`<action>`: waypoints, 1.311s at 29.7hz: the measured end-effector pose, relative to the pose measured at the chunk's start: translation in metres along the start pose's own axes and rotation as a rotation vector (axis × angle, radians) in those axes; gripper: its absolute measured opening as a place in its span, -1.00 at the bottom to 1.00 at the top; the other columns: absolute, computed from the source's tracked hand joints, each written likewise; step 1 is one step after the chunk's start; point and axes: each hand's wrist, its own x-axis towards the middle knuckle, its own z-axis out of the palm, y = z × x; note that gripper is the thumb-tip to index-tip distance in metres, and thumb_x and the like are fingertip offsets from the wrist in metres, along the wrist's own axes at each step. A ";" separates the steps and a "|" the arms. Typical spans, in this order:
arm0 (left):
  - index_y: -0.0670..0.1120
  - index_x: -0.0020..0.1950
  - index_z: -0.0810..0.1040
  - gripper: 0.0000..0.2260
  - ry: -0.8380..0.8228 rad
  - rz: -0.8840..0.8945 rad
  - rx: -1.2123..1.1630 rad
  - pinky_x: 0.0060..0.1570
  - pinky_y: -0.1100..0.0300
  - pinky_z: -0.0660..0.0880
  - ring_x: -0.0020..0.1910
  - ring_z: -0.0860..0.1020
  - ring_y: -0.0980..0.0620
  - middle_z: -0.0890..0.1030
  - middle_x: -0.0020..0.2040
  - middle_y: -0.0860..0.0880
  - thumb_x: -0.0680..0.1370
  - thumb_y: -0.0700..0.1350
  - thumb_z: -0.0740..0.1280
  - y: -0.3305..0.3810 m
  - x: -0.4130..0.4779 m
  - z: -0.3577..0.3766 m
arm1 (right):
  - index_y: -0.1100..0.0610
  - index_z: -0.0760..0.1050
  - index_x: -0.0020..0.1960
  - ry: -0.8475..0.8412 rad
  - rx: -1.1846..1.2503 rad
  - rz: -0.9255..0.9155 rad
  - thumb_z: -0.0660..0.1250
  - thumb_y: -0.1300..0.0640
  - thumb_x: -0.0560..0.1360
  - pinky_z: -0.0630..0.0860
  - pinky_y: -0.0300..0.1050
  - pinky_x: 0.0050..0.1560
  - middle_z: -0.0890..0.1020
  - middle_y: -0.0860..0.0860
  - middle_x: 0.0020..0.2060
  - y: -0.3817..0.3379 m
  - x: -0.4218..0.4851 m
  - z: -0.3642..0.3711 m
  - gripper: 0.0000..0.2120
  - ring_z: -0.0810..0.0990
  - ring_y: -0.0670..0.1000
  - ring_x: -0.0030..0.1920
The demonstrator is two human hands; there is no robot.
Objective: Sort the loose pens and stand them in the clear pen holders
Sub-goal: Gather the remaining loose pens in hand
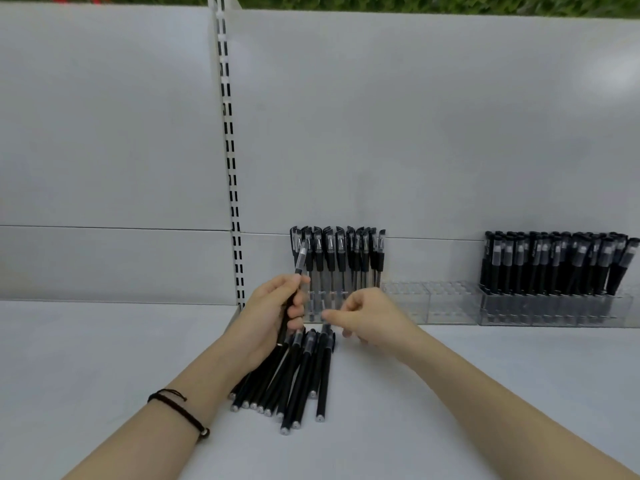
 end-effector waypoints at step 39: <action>-0.24 0.12 0.48 -0.72 -0.246 -0.140 0.182 -0.26 0.11 0.59 -0.31 0.60 -0.07 0.65 -0.17 -0.19 0.69 -0.09 0.08 0.002 -0.014 0.016 | 0.34 0.54 -0.07 0.019 0.560 -0.238 0.38 0.26 0.51 0.32 -0.32 -0.53 0.49 0.03 -0.50 -0.020 -0.001 -0.019 -0.88 0.39 -0.14 -0.56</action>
